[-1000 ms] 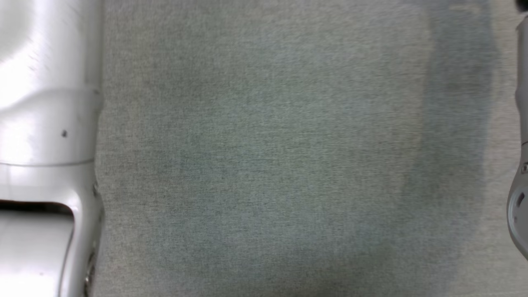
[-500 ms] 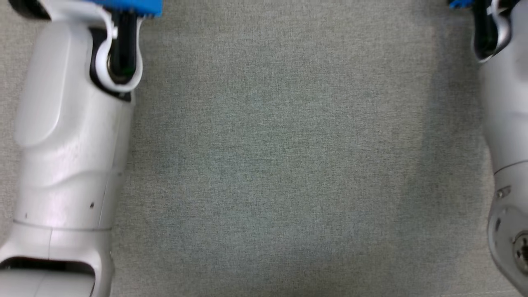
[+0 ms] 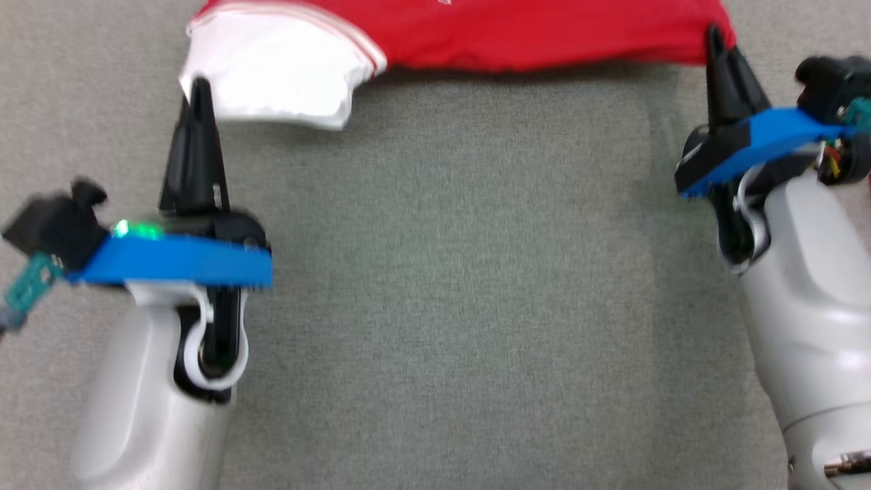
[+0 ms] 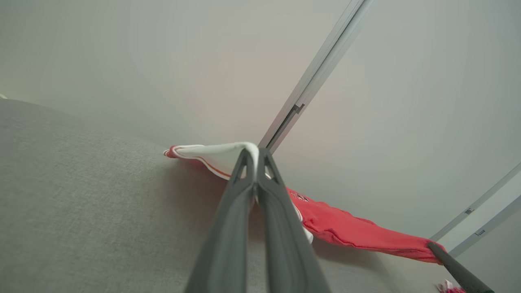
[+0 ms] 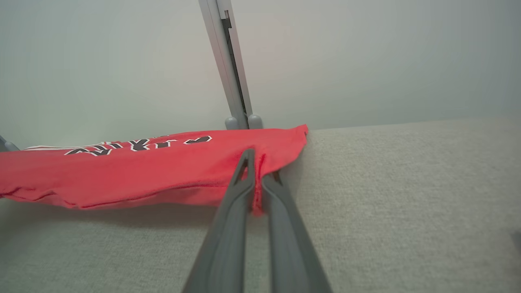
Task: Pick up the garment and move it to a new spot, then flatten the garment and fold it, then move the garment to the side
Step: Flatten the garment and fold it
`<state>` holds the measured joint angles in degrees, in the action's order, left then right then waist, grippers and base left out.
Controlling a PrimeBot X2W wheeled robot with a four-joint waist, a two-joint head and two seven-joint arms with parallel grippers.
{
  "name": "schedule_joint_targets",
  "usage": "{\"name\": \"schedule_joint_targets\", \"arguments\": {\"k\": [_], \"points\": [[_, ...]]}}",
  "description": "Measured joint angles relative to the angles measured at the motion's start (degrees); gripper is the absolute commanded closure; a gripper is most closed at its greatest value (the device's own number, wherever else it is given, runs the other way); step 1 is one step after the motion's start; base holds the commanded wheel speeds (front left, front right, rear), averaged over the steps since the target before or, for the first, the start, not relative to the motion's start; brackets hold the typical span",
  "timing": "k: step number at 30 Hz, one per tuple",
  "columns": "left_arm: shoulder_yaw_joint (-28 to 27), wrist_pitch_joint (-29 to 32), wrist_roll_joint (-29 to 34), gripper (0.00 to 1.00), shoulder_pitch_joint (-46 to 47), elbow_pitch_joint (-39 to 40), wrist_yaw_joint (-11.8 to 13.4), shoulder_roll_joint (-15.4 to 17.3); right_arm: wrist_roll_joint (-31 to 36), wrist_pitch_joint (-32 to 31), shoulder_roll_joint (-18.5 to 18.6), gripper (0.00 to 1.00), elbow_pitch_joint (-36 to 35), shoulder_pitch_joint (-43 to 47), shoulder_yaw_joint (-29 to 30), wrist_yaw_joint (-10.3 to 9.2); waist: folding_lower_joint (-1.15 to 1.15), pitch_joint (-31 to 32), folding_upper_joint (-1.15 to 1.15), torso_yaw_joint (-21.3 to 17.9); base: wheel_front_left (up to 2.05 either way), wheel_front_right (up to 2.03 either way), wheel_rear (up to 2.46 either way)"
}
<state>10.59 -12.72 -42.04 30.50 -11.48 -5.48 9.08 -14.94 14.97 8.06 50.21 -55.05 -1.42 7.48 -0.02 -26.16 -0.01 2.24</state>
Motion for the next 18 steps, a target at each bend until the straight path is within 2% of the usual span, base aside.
{"name": "schedule_joint_targets", "arguments": {"k": [10,14,18], "points": [[-0.30,2.79,-3.23,1.00,-24.21,12.93,4.92,0.51,-7.57,0.02,2.18,1.00,-9.78,20.83,-4.77,0.01,0.00,11.38,-0.01,-0.11,0.00,0.00,0.00],[-0.79,3.68,-4.46,1.00,-32.31,17.80,7.33,0.70,-10.07,0.00,2.45,1.00,-14.28,30.00,-4.14,0.01,-0.01,15.54,-0.01,-0.11,0.00,0.00,0.00],[-0.60,4.71,-4.72,1.00,-38.08,21.92,8.62,1.12,-11.31,-0.13,2.44,1.00,-19.19,38.89,-2.87,0.00,-0.01,18.85,-0.02,0.20,0.00,0.00,0.00]]}}
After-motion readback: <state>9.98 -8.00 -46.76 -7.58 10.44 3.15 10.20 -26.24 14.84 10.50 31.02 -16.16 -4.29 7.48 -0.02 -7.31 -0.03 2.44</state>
